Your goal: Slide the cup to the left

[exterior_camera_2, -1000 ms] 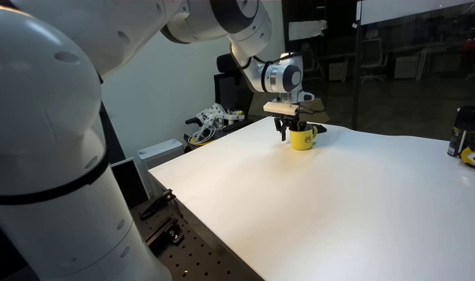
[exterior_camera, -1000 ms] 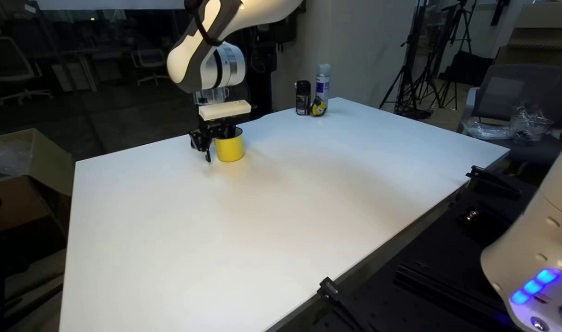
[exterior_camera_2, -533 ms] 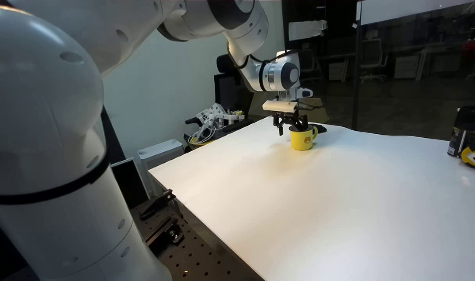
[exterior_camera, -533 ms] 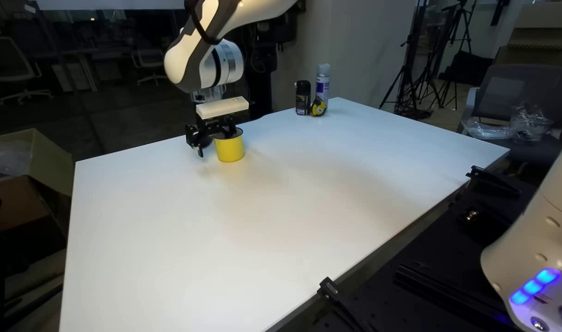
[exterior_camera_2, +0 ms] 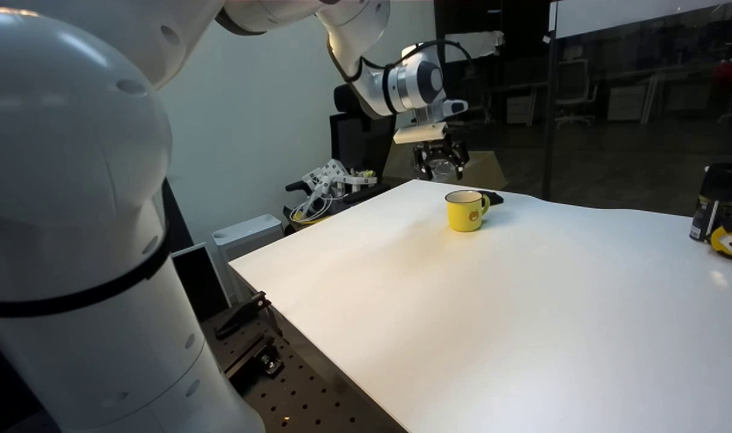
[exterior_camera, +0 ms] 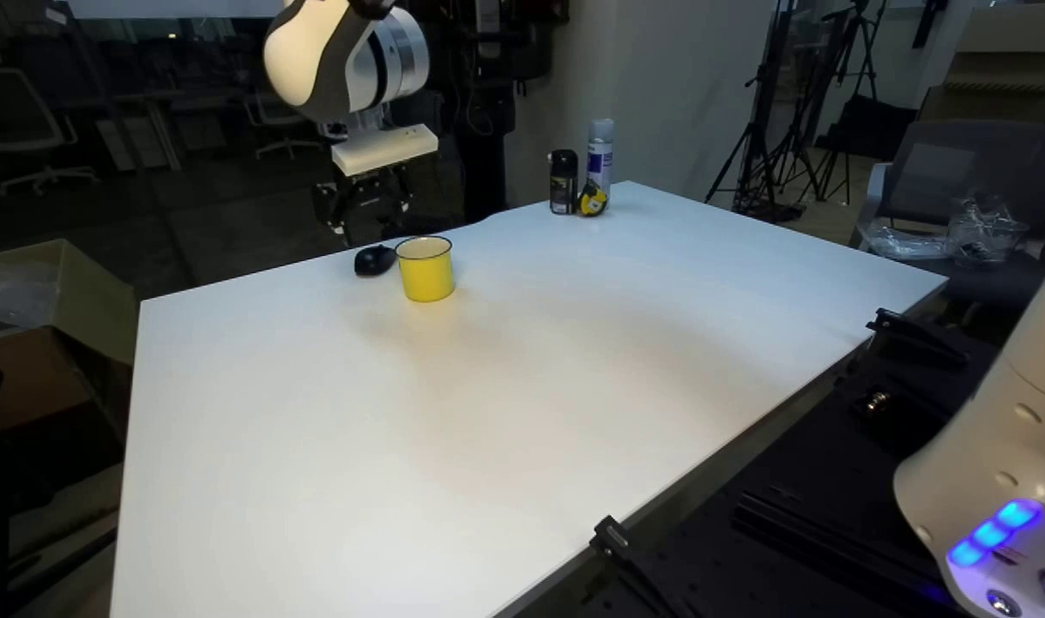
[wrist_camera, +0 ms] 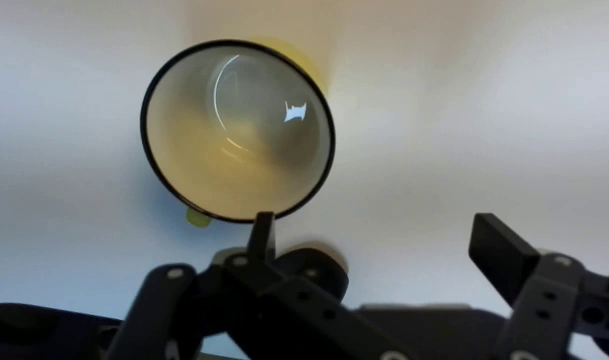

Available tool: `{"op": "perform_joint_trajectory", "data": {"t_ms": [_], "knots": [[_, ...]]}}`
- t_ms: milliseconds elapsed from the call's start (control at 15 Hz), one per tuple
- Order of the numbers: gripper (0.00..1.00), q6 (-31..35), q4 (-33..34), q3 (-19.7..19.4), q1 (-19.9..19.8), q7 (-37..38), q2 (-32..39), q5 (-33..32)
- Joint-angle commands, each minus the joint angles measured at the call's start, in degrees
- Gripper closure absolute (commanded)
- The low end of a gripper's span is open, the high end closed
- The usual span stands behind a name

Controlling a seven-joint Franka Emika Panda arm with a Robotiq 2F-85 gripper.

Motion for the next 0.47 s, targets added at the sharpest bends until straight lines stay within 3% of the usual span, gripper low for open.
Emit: {"op": "perform_joint_trajectory", "data": {"t_ms": [0, 67, 400], "knots": [[0.0, -1.02, -6.23, 1.5, 0.07, 1.07, -7.54, -0.4], [0.0, -0.61, -1.45, 1.25, 0.02, 0.5, -2.98, -1.15], [0.0, -1.11, -4.36, 1.86, -0.16, 0.49, -6.07, -1.1]]}}
